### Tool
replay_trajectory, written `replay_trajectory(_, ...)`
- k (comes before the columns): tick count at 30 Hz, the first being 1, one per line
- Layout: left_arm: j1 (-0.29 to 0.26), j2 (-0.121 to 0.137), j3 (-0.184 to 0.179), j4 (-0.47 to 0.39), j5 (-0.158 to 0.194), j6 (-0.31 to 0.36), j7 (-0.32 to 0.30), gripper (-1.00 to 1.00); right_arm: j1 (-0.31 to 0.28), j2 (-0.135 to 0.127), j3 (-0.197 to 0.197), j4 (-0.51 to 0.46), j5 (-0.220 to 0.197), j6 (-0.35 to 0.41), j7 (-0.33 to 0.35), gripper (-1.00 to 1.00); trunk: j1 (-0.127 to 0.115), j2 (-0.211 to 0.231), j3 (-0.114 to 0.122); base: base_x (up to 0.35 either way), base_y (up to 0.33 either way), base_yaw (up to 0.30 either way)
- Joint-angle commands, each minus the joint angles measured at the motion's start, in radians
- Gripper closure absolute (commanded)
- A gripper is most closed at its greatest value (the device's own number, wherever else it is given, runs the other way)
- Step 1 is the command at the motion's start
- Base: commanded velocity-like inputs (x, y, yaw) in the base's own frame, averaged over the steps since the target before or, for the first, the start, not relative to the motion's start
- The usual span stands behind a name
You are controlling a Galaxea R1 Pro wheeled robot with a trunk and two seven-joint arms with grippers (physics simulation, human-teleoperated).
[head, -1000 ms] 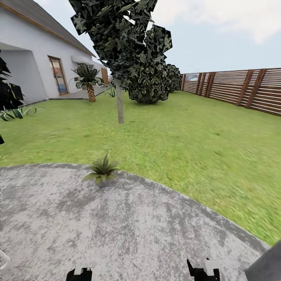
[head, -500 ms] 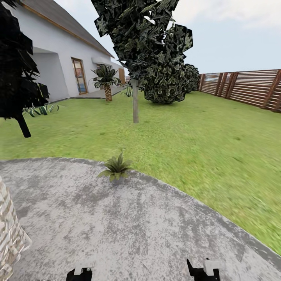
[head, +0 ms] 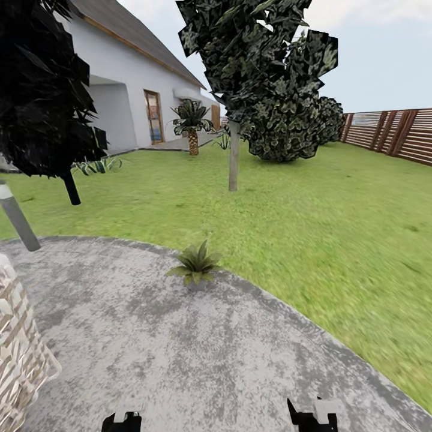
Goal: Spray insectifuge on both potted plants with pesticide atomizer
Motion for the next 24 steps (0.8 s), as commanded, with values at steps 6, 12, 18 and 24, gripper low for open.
replay_trajectory(6,-0.001,0.000,0.005,0.001,-0.005,-0.004,0.000,1.00,0.000,0.000,0.008,0.000,-0.011,-0.003,0.006,-1.00,0.000,0.000,-0.001,0.324,-0.104,0.083)
replay_trajectory(12,-0.001,0.000,0.005,0.001,-0.005,-0.004,0.000,1.00,0.000,0.000,0.008,0.000,-0.011,-0.002,0.006,-1.00,0.000,0.000,-0.001,0.334,-0.078,0.003)
replay_trajectory(18,-0.001,-0.001,0.005,0.001,-0.005,-0.004,0.000,1.00,0.000,0.000,0.008,0.000,-0.011,-0.002,0.005,-1.00,0.000,0.000,-0.001,0.335,-0.076,0.193)
replay_trajectory(24,-0.001,0.000,0.005,0.001,-0.005,-0.004,0.000,1.00,0.000,0.000,0.008,0.000,-0.011,-0.002,0.005,-1.00,0.000,0.000,-0.001,0.335,-0.053,0.275)
